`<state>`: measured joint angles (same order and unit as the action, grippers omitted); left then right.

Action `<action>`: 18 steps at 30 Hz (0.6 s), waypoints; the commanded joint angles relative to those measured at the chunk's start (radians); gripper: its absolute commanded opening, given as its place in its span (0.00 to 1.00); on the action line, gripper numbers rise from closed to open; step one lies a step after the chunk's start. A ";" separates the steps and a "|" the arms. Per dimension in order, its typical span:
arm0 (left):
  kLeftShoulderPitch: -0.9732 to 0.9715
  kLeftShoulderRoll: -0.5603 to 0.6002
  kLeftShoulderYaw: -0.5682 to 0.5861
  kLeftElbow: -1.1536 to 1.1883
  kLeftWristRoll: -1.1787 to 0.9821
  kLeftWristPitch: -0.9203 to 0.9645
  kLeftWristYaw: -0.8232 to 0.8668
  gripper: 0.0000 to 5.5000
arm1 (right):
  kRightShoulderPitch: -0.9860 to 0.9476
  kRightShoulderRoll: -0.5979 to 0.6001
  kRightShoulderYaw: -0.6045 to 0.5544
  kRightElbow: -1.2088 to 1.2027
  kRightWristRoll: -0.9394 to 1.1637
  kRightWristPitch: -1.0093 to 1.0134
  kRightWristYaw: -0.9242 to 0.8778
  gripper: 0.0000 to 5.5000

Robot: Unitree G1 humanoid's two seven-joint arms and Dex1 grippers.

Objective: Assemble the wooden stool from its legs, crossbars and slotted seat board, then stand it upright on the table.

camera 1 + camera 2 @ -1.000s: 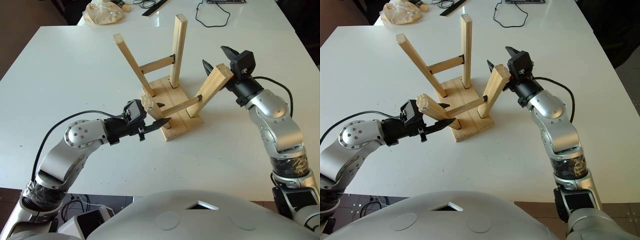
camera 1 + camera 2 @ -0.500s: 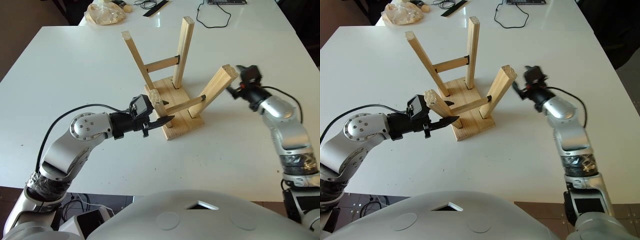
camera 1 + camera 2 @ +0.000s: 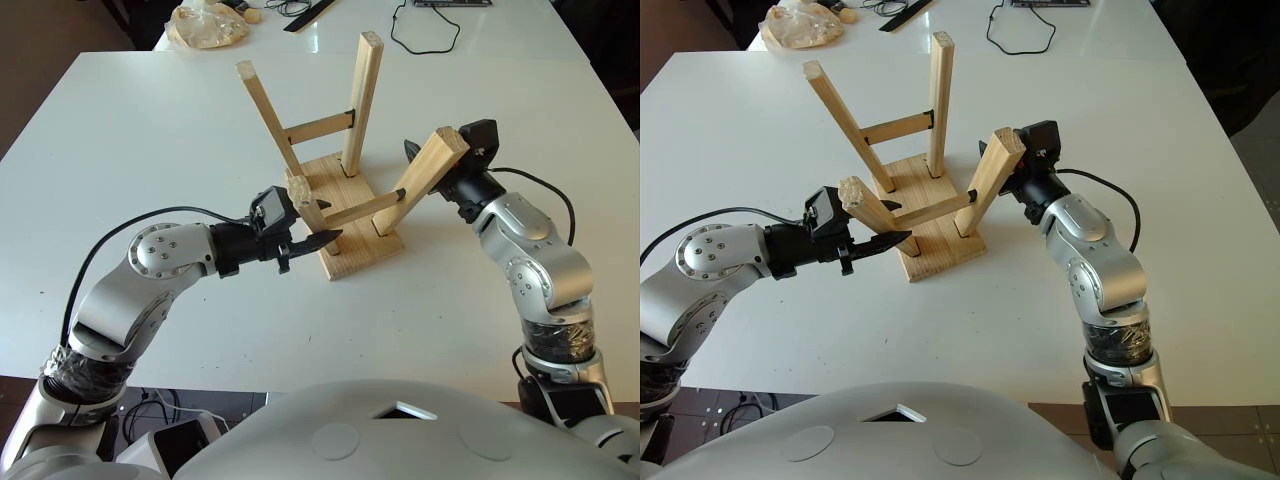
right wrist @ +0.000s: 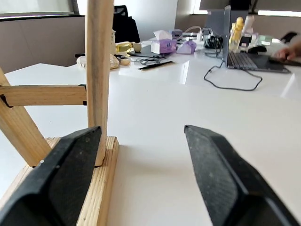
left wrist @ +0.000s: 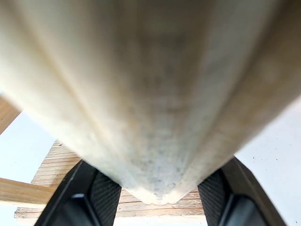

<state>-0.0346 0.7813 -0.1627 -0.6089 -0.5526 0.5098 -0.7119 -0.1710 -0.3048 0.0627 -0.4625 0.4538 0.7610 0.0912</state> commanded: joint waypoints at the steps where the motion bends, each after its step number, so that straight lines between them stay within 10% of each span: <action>1: 0.026 0.002 -0.119 0.085 0.047 0.153 0.001 0.37 | -0.056 -0.054 0.021 -0.017 0.024 0.024 0.112 0.60; 9: 0.064 0.009 -0.098 0.082 0.034 0.152 0.021 0.37 | -0.079 -0.217 -0.103 0.317 -0.264 -0.302 0.105 0.60; 18: 0.039 -0.007 -0.116 0.078 0.024 0.166 0.035 0.37 | -0.037 0.172 0.132 -0.239 0.228 0.145 0.071 0.60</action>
<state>-0.0472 0.7771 -0.1708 -0.6073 -0.5641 0.5278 -0.6863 -0.1789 -0.3086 0.0825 -0.4479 0.3611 0.7229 0.1280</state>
